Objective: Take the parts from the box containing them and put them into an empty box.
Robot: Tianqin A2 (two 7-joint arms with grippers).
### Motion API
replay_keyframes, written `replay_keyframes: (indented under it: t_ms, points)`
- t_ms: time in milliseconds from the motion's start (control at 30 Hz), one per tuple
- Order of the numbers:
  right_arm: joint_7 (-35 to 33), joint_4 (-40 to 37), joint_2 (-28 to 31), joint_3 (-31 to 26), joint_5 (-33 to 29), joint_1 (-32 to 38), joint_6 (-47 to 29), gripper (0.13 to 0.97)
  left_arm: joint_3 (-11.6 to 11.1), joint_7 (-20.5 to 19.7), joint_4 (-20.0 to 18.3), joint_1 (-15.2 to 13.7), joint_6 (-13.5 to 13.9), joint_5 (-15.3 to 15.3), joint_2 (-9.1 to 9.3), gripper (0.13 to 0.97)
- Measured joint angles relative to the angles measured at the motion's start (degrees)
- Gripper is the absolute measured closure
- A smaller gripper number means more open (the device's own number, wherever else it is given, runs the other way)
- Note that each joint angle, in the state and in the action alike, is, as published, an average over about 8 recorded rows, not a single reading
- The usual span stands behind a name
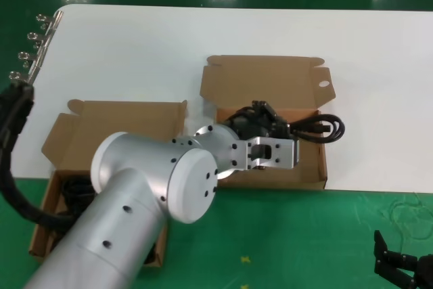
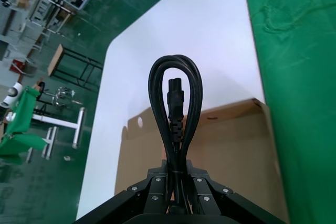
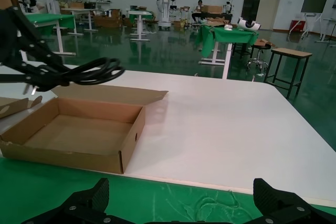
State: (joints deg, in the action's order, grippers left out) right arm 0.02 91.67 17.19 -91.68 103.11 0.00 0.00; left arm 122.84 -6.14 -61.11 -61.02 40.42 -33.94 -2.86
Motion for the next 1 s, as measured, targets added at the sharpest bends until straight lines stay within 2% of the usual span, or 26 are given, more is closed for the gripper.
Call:
replay_keyframes:
  t_ms: [233, 333, 567, 700, 867, 1000]
  points:
    - [0.00, 0.00, 0.00, 0.00, 0.00, 0.00, 0.00, 0.129, -0.40, 4.17, 6.19, -1.89, -5.08, -1.54, 1.66, 0.883]
    - [0.00, 0.00, 0.00, 0.00, 0.00, 0.00, 0.00, 0.129, -0.48, 6.48, 8.83, -2.84, -7.23, -2.64, 1.76, 0.879]
    - [0.00, 0.00, 0.00, 0.00, 0.00, 0.00, 0.00, 0.129, -0.74, 12.23, 13.45, -4.52, -11.57, -6.98, 1.63, 0.810]
    - [0.00, 0.00, 0.00, 0.00, 0.00, 0.00, 0.00, 0.129, -1.22, 15.35, 13.02, -4.34, -12.64, -11.54, 1.08, 0.763]
    - [-0.01, 0.00, 0.00, 0.00, 0.00, 0.00, 0.00, 0.129, -2.99, 19.01, 8.89, -2.68, -12.15, -18.86, 0.07, 0.671]
    - [-0.01, 0.00, 0.00, 0.00, 0.00, 0.00, 0.00, 0.129, -4.04, 20.40, 6.94, -1.82, -11.67, -21.54, -0.21, 0.652]
